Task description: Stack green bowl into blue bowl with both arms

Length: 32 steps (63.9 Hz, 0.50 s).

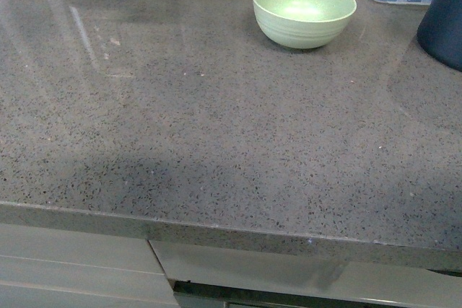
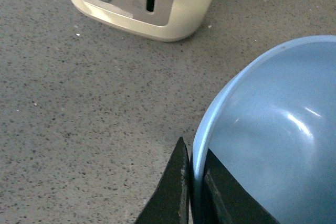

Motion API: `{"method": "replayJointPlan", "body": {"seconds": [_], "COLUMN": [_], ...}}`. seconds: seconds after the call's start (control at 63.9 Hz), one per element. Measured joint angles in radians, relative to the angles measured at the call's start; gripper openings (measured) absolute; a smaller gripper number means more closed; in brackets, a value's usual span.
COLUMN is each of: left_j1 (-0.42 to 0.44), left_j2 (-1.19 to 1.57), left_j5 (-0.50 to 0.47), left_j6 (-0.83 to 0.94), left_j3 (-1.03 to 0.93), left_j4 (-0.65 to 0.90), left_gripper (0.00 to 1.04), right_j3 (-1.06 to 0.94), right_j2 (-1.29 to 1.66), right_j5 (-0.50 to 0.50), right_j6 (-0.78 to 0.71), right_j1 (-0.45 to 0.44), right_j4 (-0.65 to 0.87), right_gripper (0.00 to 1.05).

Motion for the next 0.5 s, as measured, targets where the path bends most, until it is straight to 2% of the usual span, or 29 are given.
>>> {"method": "replayJointPlan", "body": {"seconds": [0.5], "left_j1": [-0.093], "left_j2": [0.082], "left_j5": [-0.008], "left_j6": [-0.037], "left_j3": [0.048], "left_j4": [-0.026], "left_gripper": [0.04], "right_j3": [0.000], "right_j2": [0.000], "right_j5": [0.000], "right_j6": [0.000], "right_j1": [0.000], "right_j4": [0.000], "right_gripper": [0.95]}}
